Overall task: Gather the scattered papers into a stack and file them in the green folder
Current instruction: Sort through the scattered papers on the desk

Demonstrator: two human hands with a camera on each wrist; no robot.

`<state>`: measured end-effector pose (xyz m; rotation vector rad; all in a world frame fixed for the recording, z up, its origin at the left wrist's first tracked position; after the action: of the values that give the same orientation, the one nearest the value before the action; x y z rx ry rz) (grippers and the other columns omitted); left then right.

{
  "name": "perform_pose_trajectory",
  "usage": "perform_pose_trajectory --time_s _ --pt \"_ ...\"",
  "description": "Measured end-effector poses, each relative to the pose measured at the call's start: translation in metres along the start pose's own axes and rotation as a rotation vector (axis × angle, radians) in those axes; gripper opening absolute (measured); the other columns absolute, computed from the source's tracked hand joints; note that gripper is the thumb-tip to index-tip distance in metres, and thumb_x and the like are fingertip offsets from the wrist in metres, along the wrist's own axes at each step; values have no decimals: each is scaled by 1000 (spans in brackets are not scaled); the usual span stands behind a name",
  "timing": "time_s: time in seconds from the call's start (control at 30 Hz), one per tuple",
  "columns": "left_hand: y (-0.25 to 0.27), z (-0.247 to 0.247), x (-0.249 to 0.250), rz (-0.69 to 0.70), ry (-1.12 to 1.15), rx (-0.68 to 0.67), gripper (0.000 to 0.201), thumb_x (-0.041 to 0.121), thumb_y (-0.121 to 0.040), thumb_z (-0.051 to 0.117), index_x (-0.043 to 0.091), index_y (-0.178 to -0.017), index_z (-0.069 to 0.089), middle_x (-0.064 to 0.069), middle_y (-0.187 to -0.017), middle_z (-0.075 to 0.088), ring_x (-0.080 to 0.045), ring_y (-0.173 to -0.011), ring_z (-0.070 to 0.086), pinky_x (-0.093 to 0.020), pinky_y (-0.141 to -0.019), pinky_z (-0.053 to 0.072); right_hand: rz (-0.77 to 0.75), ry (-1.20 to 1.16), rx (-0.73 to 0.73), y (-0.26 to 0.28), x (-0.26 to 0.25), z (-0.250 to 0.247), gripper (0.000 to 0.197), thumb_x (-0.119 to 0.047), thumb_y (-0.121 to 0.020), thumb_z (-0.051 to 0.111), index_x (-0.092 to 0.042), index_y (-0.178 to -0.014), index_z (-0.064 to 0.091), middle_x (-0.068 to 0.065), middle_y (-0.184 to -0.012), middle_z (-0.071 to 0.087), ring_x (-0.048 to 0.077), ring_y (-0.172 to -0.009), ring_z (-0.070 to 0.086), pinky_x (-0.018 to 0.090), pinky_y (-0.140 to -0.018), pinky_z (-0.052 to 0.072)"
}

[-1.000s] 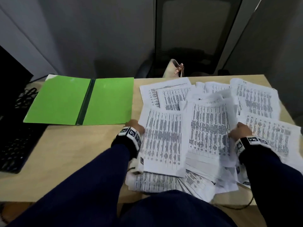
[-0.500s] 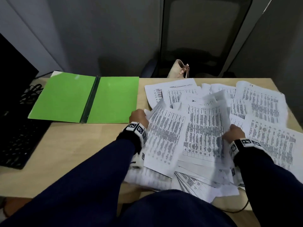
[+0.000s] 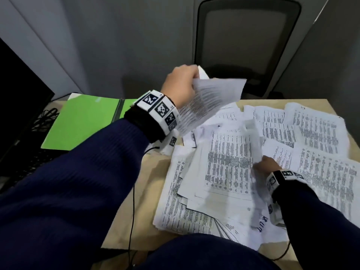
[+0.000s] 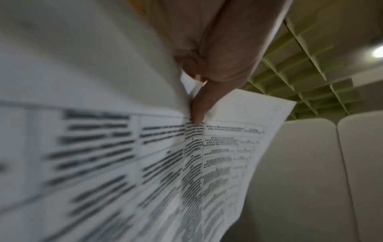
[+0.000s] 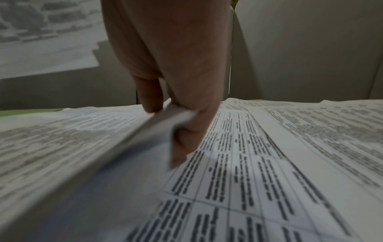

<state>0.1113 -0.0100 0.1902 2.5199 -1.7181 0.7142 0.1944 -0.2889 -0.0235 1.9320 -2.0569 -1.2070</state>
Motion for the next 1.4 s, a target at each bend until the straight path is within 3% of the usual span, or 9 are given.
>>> perform_pose_trajectory --time_s 0.17,0.27,0.4,0.53,0.67,0.83,1.1,1.3,1.4 --pt "-10 -8 3 -64 223 153 17 2 -78 50 14 -84 62 -5 -90 66 -24 -87 59 -23 -64 36 164 -541 -172 6 8 4 70 -56 -96 31 -4 -142 38 16 -119 64 25 -110 63 38 -97 41" --pt "-8 13 -8 -202 341 132 9 7 -81 56 15 -77 56 -2 -78 60 -20 -73 52 -22 -52 30 202 -755 -182 -5 20 4 84 -69 -90 20 -8 -147 30 16 -149 38 28 -134 40 42 -111 28" --pt "15 83 -28 -441 421 -10 6 10 -80 62 15 -83 60 -14 -94 69 -26 -83 62 -23 -64 35 180 -898 -263 -13 25 1 93 -74 -86 11 -2 -134 46 15 -99 61 25 -86 57 34 -71 43" --pt "52 148 -35 -618 460 -242 38 0 -86 58 8 -122 53 -14 -121 62 -28 -104 61 -23 -73 39 144 -849 -304 -18 28 -1 91 -78 -79 35 -5 -133 49 14 -110 63 28 -96 60 40 -84 47" --pt "73 183 -32 -720 492 -342 52 -3 -89 53 10 -135 33 -15 -119 57 -27 -90 54 -26 -73 41 128 -585 -297 -17 28 0 72 -46 -68 75 -7 -124 53 9 -100 59 26 -91 57 38 -83 45" --pt "80 200 -39 -697 357 -430 49 6 -87 56 9 -131 36 -15 -126 54 -30 -103 57 -27 -83 46 41 -242 -121 -16 17 -1 19 15 -77 55 2 -91 55 16 -74 54 20 -55 48 19 -48 36" --pt "121 190 -100 -1122 107 -468 69 25 -77 69 2 -130 31 -17 -133 46 -32 -120 52 -41 -102 45 11 -14 46 -34 23 -4 34 11 -84 43 10 -116 53 27 -118 58 37 -107 56 32 -79 42" --pt "122 194 -104 -989 131 -559 39 22 -80 73 1 -107 55 -16 -130 58 -26 -120 58 -30 -95 46 -2 38 31 -32 20 -3 31 7 -88 41 12 -118 51 29 -120 56 37 -110 55 31 -80 39" --pt "122 189 -102 -977 125 -583 51 22 -83 71 -1 -126 56 -15 -131 58 -25 -121 57 -29 -96 46 -6 61 30 -30 19 -4 32 7 -89 41 11 -119 49 27 -122 55 36 -112 54 31 -81 39"
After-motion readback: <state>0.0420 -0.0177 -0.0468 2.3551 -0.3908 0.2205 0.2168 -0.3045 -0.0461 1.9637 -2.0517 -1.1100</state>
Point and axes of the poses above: each hand's wrist, its own y-axis away from the middle knuckle, its own z-axis out of the palm, x = y × z, the point moved 2 cm from there along -y, towards the middle knuckle
